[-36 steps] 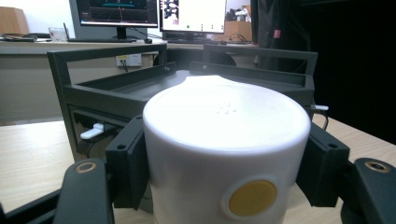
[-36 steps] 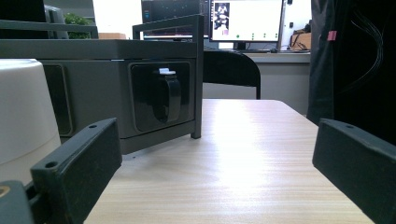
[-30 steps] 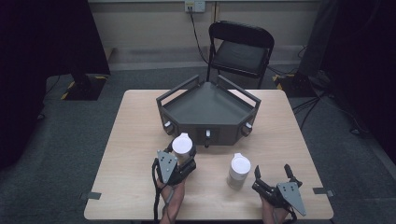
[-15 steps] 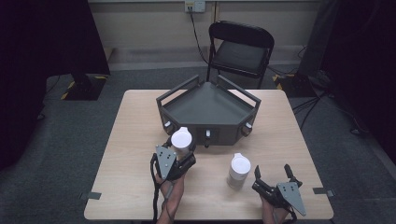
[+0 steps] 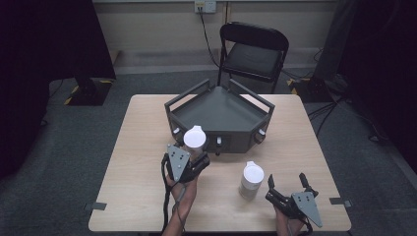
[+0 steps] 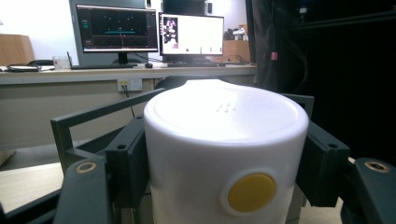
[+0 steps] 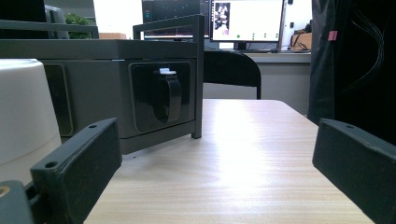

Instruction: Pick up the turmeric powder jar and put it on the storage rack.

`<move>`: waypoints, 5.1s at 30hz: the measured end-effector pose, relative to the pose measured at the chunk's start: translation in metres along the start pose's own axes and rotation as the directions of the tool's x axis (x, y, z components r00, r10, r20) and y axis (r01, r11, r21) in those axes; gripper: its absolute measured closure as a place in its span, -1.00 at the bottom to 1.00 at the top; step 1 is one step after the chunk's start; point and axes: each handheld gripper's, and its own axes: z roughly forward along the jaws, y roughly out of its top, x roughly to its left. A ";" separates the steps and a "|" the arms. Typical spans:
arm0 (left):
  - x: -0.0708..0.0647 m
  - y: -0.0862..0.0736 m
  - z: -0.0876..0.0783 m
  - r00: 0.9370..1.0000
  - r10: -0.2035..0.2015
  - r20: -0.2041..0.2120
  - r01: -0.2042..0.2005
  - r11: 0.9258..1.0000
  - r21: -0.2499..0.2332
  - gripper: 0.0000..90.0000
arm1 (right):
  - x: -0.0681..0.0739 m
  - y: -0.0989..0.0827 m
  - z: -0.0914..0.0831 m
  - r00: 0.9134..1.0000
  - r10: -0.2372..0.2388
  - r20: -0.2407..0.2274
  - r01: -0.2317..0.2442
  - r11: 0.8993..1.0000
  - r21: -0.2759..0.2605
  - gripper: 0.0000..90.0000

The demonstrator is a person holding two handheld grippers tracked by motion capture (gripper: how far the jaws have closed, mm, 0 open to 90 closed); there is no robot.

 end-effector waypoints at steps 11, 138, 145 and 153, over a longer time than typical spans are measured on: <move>0.005 0.014 0.017 1.000 0.003 -0.008 -0.003 1.000 -0.003 -0.32 | 0.000 0.000 0.000 1.000 -0.001 0.000 0.001 1.000 0.000 -1.00; 0.019 0.045 0.105 0.999 -0.002 -0.043 0.004 0.999 0.038 -1.00 | 0.000 0.000 0.000 1.000 0.002 -0.002 -0.002 1.000 0.000 -1.00; 0.020 0.041 0.095 0.999 0.012 -0.038 -0.011 1.000 0.012 -1.00 | 0.000 0.000 0.000 1.000 0.002 -0.002 -0.002 1.000 0.000 -1.00; 0.027 0.035 0.083 1.000 -0.003 -0.031 0.003 1.000 0.001 -1.00 | 0.000 0.000 0.000 1.000 0.001 0.000 -0.001 1.000 0.000 -1.00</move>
